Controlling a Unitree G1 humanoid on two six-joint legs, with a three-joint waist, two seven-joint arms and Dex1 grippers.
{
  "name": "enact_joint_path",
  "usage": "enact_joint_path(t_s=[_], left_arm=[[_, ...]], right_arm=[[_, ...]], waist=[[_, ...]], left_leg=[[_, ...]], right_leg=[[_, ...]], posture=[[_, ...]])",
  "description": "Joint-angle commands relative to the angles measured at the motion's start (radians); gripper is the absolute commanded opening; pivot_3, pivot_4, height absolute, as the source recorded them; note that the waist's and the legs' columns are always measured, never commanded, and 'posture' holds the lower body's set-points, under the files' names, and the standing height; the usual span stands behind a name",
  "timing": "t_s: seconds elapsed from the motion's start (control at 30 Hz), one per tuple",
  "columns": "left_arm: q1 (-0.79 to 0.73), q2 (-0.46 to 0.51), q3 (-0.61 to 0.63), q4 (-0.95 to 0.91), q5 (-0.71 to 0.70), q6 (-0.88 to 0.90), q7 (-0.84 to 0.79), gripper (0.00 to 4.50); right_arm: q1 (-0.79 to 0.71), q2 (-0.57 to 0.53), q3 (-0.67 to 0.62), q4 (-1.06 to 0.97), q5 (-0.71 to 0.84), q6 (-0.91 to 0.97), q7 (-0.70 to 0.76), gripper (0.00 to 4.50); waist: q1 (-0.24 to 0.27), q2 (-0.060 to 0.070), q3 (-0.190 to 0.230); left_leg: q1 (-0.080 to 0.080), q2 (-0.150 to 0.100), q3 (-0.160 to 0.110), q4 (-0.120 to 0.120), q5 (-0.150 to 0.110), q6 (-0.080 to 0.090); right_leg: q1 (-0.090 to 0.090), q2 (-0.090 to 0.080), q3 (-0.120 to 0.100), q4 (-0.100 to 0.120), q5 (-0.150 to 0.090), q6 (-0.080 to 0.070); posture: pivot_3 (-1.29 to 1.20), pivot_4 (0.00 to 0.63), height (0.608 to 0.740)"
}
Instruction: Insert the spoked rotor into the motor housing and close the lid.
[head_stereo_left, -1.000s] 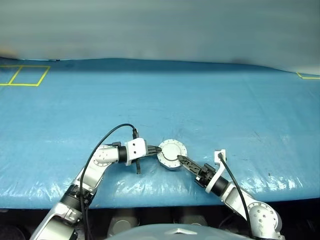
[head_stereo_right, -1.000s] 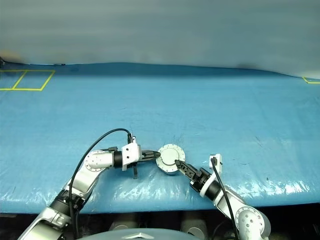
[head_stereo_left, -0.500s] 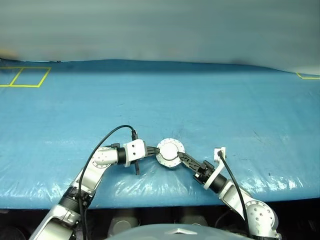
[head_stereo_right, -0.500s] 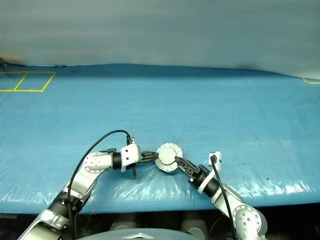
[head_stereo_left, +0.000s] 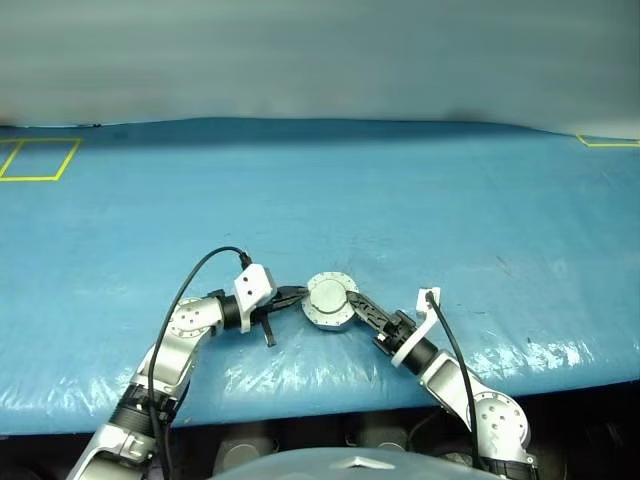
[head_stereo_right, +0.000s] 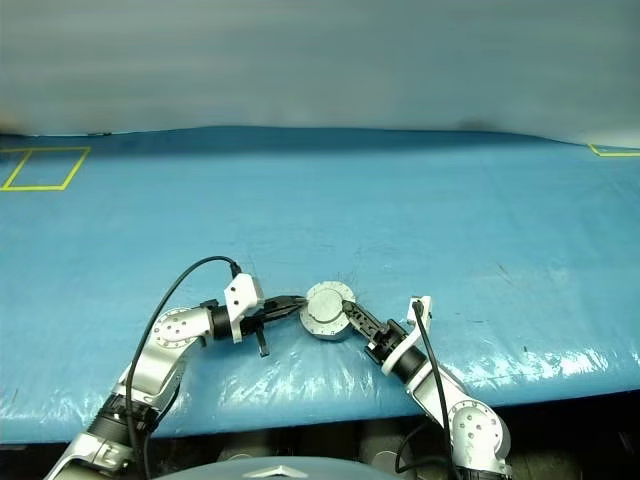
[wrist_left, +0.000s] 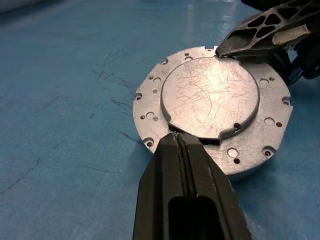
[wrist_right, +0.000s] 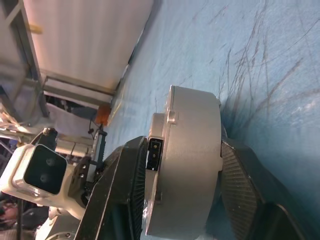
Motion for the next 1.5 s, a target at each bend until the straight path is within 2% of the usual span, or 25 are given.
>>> enact_joint_path(t_s=[0.03, 0.23, 0.3, 0.33, 0.57, 0.77, 0.83, 0.93, 1.07, 1.13, 1.23, 1.4, 1.5], left_arm=[[-0.005, 0.02, 0.077, -0.053, -0.078, 0.037, -0.013, 0.0], [0.003, 0.005, 0.159, -0.102, -0.16, 0.104, 0.035, 0.0], [0.011, 0.002, 0.153, -0.113, -0.15, 0.106, 0.046, 0.0], [0.018, -0.002, 0.146, -0.119, -0.146, 0.113, 0.05, 0.0], [0.048, -0.029, 0.108, -0.112, -0.119, 0.102, 0.053, 0.0], [0.044, -0.047, 0.131, -0.104, -0.14, 0.1, 0.058, 0.0], [0.039, -0.066, 0.177, -0.113, -0.21, 0.126, 0.058, 0.0], [0.043, -0.098, 0.251, -0.15, -0.372, 0.217, 0.053, 0.0], [0.078, -0.118, 0.328, -0.203, -0.592, 0.422, 0.113, 0.0], [0.108, -0.122, 0.355, -0.228, -0.705, 0.525, 0.143, 0.0], [0.173, -0.123, 0.363, -0.254, -0.797, 0.639, 0.184, 0.0], [0.226, -0.206, 0.438, -0.242, -1.025, 0.723, 0.25, 0.0], [0.251, -0.233, 0.447, -0.24, -1.067, 0.743, 0.278, 0.59]], right_arm=[[0.0, 0.006, 0.002, 0.055, -0.023, 0.005, -0.032, 1.74], [-0.006, 0.041, -0.024, 0.067, 0.017, -0.01, -0.019, 1.71], [-0.012, 0.052, -0.036, 0.078, 0.031, -0.008, -0.035, 1.59], [-0.016, 0.058, -0.039, 0.081, 0.032, -0.013, -0.041, 1.34], [-0.036, 0.077, -0.038, 0.098, 0.013, -0.026, -0.072, 1.22], [-0.029, 0.078, -0.044, 0.071, 0.03, -0.028, -0.07, 1.22], [-0.038, 0.082, -0.059, 0.072, 0.046, -0.031, -0.079, 1.22], [-0.061, 0.109, -0.09, 0.054, 0.154, -0.014, -0.074, 1.22], [-0.107, 0.153, -0.121, 0.076, 0.265, -0.011, -0.115, 1.22], [-0.121, 0.163, -0.114, 0.068, 0.304, 0.0, -0.127, 1.22], [-0.149, 0.167, -0.089, 0.05, 0.345, 0.01, -0.121, 1.22], [-0.18, 0.159, -0.047, 0.024, 0.379, 0.011, -0.119, 1.22], [-0.202, 0.149, -0.029, 0.017, 0.39, 0.006, -0.136, 1.22]], waist=[[-0.001, 0.0, 0.0], [-0.001, -0.001, 0.001], [0.0, -0.002, 0.002], [0.0, -0.003, 0.002], [0.0, -0.004, 0.002], [-0.001, -0.004, 0.002], [-0.001, -0.004, 0.002], [0.0, -0.004, 0.003], [-0.001, -0.003, 0.006], [-0.001, -0.001, 0.008], [-0.001, -0.001, 0.012], [0.001, -0.002, 0.016], [0.001, -0.003, 0.017]], left_leg=[[0.0, 0.0, 0.0, 0.0, 0.0, 0.0], [0.001, 0.0, 0.001, -0.001, 0.0, 0.0], [0.001, -0.001, 0.001, -0.001, 0.0, 0.0], [0.001, -0.001, 0.001, -0.001, 0.0, 0.0], [0.002, 0.0, 0.002, -0.001, 0.0, -0.001], [0.003, 0.0, 0.001, -0.001, 0.001, -0.002], [0.002, 0.0, 0.001, -0.001, 0.001, -0.002], [0.001, 0.0, 0.001, -0.001, 0.001, -0.002], [-0.002, -0.001, 0.002, -0.001, 0.001, -0.002], [-0.003, -0.001, 0.002, -0.001, 0.001, -0.001], [-0.004, -0.001, 0.002, -0.001, 0.0, 0.0], [-0.004, -0.001, 0.001, -0.001, 0.0, -0.001], [-0.003, -0.001, 0.0, -0.001, 0.0, -0.001]], right_leg=[[0.0, 0.0, 0.0, 0.0, 0.0, 0.0], [0.0, 0.004, 0.001, 0.0, 0.0, 0.001], [0.0, 0.004, 0.001, 0.0, 0.0, 0.001], [0.0, 0.004, 0.001, 0.0, 0.0, 0.001], [-0.001, 0.003, 0.002, -0.001, 0.001, -0.001], [-0.001, 0.001, 0.002, -0.001, 0.001, -0.001], [-0.001, 0.001, 0.002, -0.001, 0.002, -0.002], [0.0, 0.001, 0.002, -0.001, 0.002, -0.002], [0.0, 0.004, 0.002, -0.001, 0.002, -0.001], [0.0, 0.005, 0.003, -0.001, 0.002, -0.001], [-0.001, 0.007, 0.005, -0.001, 0.002, 0.001], [0.0, 0.009, 0.006, -0.001, 0.001, 0.001], [0.0, 0.009, 0.006, -0.001, 0.001, 0.001]], posture=[[0.0, 0.15, 0.74], [0.0, 0.15, 0.74], [0.0, 0.15, 0.74], [0.0, 0.15, 0.74], [0.0, 0.15, 0.74], [0.0, 0.15, 0.74], [0.0, 0.15, 0.74], [0.0, 0.15, 0.74], [0.0, 0.15, 0.74], [0.0, 0.15, 0.74], [0.0, 0.15, 0.74], [0.0, 0.15, 0.74], [0.0, 0.15, 0.74]])
